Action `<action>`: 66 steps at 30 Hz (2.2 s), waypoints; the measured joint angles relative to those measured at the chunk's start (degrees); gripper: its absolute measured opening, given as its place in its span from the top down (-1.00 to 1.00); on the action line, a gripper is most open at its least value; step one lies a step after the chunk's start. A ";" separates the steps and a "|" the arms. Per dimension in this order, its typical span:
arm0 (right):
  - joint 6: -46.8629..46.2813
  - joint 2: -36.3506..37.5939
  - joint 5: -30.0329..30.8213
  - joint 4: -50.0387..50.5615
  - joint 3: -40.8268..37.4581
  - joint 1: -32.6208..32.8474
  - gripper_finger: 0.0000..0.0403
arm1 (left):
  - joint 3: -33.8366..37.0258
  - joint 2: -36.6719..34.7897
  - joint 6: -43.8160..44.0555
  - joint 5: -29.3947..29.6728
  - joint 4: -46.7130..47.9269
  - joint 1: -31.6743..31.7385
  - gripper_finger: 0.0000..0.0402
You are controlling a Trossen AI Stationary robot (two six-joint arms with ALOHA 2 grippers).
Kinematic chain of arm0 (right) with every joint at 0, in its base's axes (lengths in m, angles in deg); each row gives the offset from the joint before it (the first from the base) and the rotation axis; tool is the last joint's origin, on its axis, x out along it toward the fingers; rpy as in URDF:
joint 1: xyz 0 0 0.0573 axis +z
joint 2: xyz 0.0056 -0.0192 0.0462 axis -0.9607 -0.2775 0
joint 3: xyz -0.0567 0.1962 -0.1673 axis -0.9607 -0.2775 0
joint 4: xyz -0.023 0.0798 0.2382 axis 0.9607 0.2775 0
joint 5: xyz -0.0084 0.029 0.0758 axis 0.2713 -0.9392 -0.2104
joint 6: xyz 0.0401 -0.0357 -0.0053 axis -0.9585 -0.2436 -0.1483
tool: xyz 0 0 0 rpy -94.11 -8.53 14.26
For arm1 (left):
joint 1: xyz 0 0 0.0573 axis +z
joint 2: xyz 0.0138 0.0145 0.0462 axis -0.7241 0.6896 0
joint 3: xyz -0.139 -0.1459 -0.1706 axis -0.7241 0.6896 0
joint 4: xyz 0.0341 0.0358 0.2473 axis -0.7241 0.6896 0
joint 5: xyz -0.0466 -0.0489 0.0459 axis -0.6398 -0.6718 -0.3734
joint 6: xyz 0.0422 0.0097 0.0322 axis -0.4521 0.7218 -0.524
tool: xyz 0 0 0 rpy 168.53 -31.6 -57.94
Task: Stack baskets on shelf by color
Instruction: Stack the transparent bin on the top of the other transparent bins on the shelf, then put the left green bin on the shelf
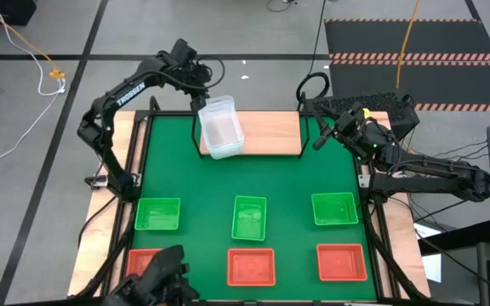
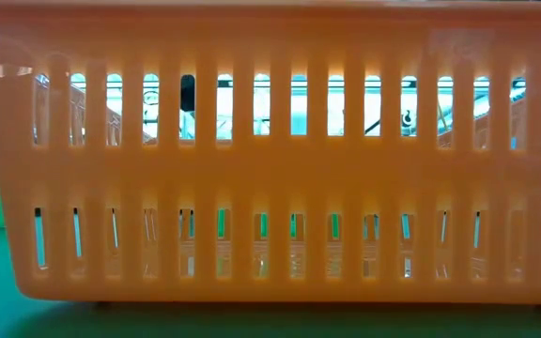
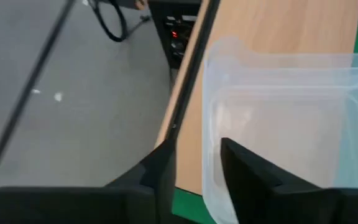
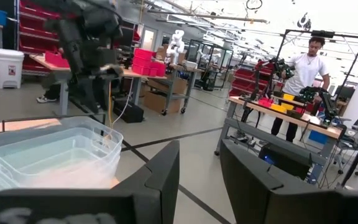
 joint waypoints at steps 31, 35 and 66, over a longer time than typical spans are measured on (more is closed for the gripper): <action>-0.87 -0.01 0.00 1.97 0.02 0.10 0.45 | 31.62 -8.98 46.19 36.38 -28.04 -48.52 0.72; -0.94 -0.02 0.00 1.41 0.02 0.11 0.45 | 33.55 -9.01 48.33 37.86 -26.80 -47.30 0.74; -0.85 -0.02 0.00 1.52 0.02 0.13 0.45 | 36.30 -12.94 52.13 49.23 -12.36 -41.79 0.75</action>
